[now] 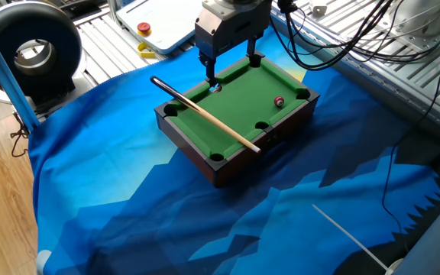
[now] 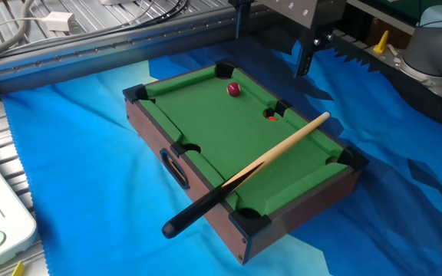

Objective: Hit the pool ball

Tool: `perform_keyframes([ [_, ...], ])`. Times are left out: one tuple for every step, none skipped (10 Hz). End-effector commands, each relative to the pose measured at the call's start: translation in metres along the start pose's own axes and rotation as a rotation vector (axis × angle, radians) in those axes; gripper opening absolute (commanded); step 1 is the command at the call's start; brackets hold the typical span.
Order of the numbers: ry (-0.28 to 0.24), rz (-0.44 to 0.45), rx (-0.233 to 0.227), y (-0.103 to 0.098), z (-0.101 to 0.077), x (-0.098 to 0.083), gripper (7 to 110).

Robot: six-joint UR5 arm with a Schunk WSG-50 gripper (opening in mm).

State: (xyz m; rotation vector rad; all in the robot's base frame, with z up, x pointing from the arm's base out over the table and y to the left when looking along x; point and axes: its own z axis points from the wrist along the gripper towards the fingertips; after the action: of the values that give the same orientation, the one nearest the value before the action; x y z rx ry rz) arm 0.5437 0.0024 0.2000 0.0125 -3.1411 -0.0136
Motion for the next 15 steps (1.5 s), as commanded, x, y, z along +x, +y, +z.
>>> perform_keyframes([
  [-0.173, 0.379, 0.003, -0.007, -0.004, -0.042, 109],
  [-0.167, 0.380, 0.004, -0.006, -0.003, -0.041, 7],
  [-0.168, 0.378, 0.005, -0.007, -0.003, -0.041, 7],
  [-0.166, 0.378, 0.006, -0.007, -0.003, -0.040, 7],
  [-0.165, 0.378, 0.006, -0.007, -0.003, -0.040, 7],
  [-0.164, 0.376, 0.009, -0.007, -0.003, -0.039, 7],
  [-0.162, 0.365, 0.012, -0.008, -0.003, -0.039, 7],
  [-0.161, 0.341, 0.017, -0.009, -0.003, -0.039, 7],
  [-0.158, 0.309, 0.017, -0.008, -0.003, -0.038, 7],
  [-0.157, 0.225, 0.014, -0.005, -0.003, -0.039, 7],
  [-0.154, 0.218, 0.010, -0.003, -0.003, -0.039, 7],
  [-0.174, 0.315, 0.006, -0.005, -0.003, -0.044, 7],
  [-0.153, 0.383, 0.005, -0.005, 0.000, -0.040, 7],
  [-0.144, 0.384, -0.019, 0.003, 0.002, -0.041, 7],
  [-0.126, 0.372, -0.025, 0.007, 0.001, -0.038, 7],
])
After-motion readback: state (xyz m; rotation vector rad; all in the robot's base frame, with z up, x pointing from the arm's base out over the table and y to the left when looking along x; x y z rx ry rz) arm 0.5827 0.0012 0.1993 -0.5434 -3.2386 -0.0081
